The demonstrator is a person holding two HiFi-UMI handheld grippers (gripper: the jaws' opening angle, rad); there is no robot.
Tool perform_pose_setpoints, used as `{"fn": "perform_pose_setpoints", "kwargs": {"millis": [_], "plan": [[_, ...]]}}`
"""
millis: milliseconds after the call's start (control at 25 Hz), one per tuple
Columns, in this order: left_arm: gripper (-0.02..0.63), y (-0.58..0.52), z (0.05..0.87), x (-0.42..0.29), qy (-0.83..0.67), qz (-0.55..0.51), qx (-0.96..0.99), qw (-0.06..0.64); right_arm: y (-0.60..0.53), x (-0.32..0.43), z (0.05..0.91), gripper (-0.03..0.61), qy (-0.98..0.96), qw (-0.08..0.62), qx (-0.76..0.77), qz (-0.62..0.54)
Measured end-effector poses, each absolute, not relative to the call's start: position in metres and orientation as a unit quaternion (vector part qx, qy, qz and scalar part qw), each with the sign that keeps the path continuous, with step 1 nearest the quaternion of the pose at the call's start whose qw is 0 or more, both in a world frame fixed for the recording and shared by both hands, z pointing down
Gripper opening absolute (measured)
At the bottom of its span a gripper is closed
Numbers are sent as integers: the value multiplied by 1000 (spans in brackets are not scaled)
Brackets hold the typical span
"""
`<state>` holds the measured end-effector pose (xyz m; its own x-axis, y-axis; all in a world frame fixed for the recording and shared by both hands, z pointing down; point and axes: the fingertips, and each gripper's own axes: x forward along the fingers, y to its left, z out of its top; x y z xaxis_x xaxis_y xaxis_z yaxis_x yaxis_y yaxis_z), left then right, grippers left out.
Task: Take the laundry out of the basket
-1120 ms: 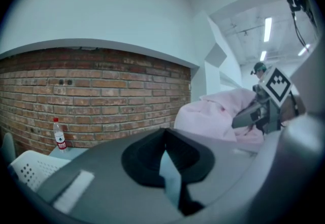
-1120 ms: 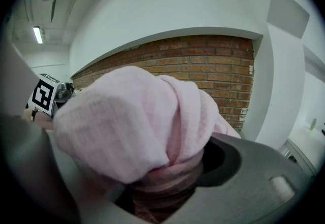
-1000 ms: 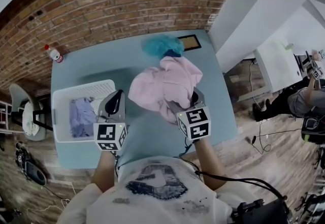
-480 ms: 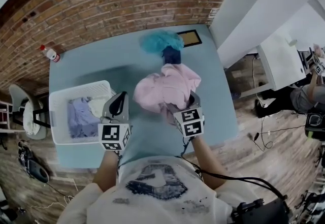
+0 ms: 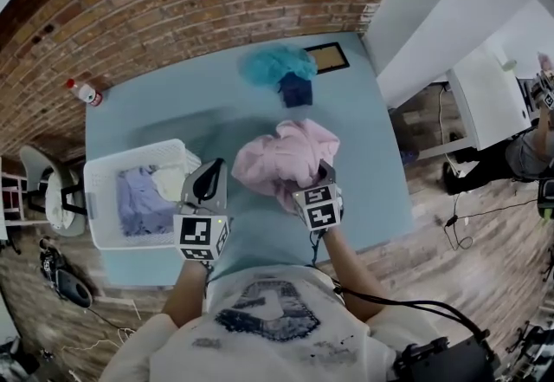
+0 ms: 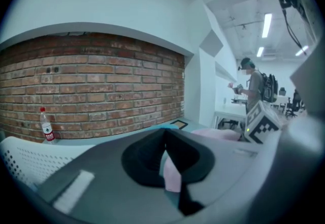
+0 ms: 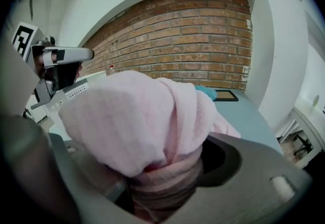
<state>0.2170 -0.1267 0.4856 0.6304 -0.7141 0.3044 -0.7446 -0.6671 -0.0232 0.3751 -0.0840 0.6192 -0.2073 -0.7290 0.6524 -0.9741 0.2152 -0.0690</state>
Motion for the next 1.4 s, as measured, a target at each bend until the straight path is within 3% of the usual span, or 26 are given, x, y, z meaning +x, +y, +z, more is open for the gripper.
{"fn": "perform_pose_setpoints", "kwargs": {"millis": [920, 1280, 1400], "plan": [[-8, -125, 504, 250, -369, 164, 912, 69, -85, 377, 673, 374, -729, 279, 569, 259], [-8, -121, 500, 249, -367, 163, 913, 69, -83, 377, 671, 403, -725, 274, 574, 264], [-8, -118, 499, 249, -364, 162, 915, 70, -83, 375, 667, 442, -725, 260, 579, 267]]}}
